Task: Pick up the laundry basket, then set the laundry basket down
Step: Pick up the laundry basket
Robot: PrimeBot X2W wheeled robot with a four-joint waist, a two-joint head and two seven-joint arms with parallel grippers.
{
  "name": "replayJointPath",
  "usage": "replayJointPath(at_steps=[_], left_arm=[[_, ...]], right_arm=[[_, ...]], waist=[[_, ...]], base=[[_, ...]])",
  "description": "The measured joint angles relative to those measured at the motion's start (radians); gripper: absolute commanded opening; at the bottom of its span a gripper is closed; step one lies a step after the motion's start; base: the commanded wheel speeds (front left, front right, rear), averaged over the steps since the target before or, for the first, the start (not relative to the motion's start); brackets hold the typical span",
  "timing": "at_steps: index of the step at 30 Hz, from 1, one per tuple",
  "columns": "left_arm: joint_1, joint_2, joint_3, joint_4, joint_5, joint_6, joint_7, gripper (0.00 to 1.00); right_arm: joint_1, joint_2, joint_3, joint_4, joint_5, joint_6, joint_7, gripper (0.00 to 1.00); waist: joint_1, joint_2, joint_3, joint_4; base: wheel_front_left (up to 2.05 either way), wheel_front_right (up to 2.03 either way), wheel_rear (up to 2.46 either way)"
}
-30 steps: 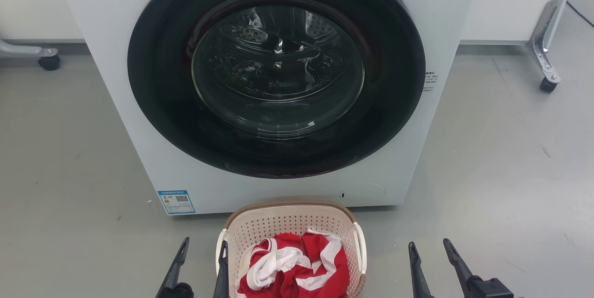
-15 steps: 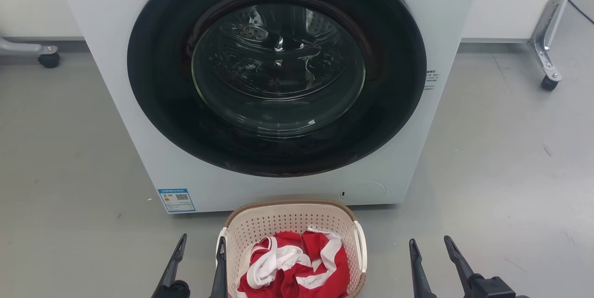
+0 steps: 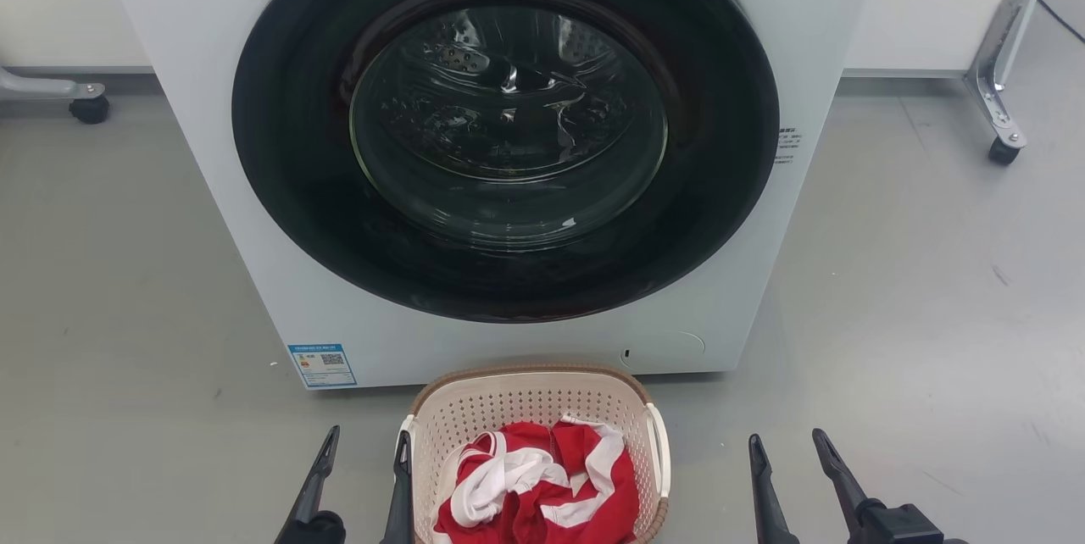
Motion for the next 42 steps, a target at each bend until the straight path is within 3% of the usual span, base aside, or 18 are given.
replayJointPath(at_steps=[12,18,42], left_arm=[[0.010,0.000,0.005,-0.013,0.000,0.000,0.000,1.00],[0.010,-0.001,0.010,-0.034,0.001,0.000,0.000,1.00],[-0.253,-0.008,0.057,-0.032,0.001,0.000,0.000,1.00]], right_arm=[[0.001,0.002,0.002,-0.013,0.000,0.002,0.000,1.00],[-0.018,0.002,0.005,-0.023,-0.001,0.018,0.000,1.00],[-0.310,-0.007,-0.030,0.000,-0.015,0.071,-0.007,1.00]], waist=[[0.0000,0.0000,0.009,0.000],[0.0000,0.0000,0.052,-0.006],[0.0002,0.0002,0.363,-0.022]], base=[[0.00,0.00,0.00],[0.00,0.00,0.00],[0.00,0.00,0.00]])
